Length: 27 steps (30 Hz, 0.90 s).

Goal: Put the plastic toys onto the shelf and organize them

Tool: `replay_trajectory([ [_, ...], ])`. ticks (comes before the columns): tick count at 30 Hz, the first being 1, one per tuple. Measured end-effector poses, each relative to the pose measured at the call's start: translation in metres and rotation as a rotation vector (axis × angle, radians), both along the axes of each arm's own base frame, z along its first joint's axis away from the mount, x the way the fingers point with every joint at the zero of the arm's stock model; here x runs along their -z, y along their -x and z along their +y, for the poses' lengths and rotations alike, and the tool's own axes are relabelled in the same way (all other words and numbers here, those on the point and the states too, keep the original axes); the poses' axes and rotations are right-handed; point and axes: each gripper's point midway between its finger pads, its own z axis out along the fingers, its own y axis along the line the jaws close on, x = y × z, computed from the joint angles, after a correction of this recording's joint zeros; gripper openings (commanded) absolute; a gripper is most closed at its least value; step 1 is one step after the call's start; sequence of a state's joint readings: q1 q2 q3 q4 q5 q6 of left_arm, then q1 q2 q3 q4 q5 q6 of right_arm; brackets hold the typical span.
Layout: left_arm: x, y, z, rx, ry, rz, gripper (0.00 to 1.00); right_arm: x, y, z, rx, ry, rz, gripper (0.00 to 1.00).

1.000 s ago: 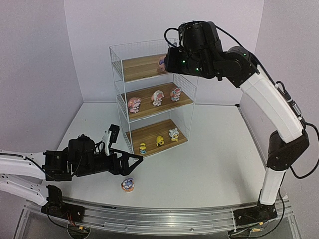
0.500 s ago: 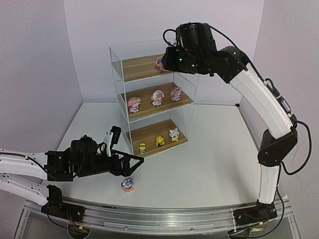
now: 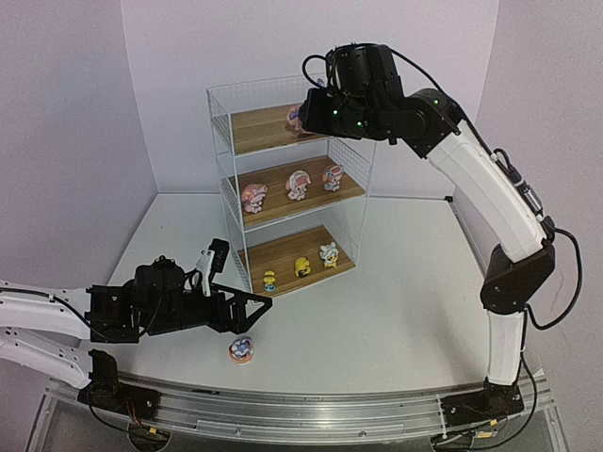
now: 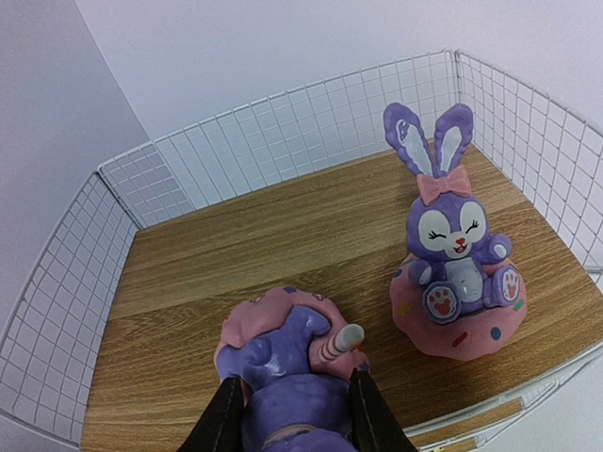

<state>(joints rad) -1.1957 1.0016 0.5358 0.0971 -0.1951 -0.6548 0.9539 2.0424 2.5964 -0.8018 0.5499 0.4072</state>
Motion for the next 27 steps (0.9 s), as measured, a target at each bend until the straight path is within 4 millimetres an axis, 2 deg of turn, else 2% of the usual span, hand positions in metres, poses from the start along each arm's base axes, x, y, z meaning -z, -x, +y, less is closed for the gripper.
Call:
replay_trajectory([
  [4, 0.001, 0.0, 0.0, -0.001, -0.001, 0.001, 1.0, -0.001, -0.004, 0.003, 0.003, -0.005, -0.014, 0.41],
  [10, 0.001, 0.0, 0.001, -0.003, 0.0, 0.005, 1.0, -0.003, -0.008, 0.008, -0.004, -0.016, -0.034, 0.42],
  [27, 0.003, -0.001, 0.006, -0.018, 0.001, -0.002, 1.0, -0.005, -0.012, 0.018, -0.043, 0.016, -0.083, 0.28],
])
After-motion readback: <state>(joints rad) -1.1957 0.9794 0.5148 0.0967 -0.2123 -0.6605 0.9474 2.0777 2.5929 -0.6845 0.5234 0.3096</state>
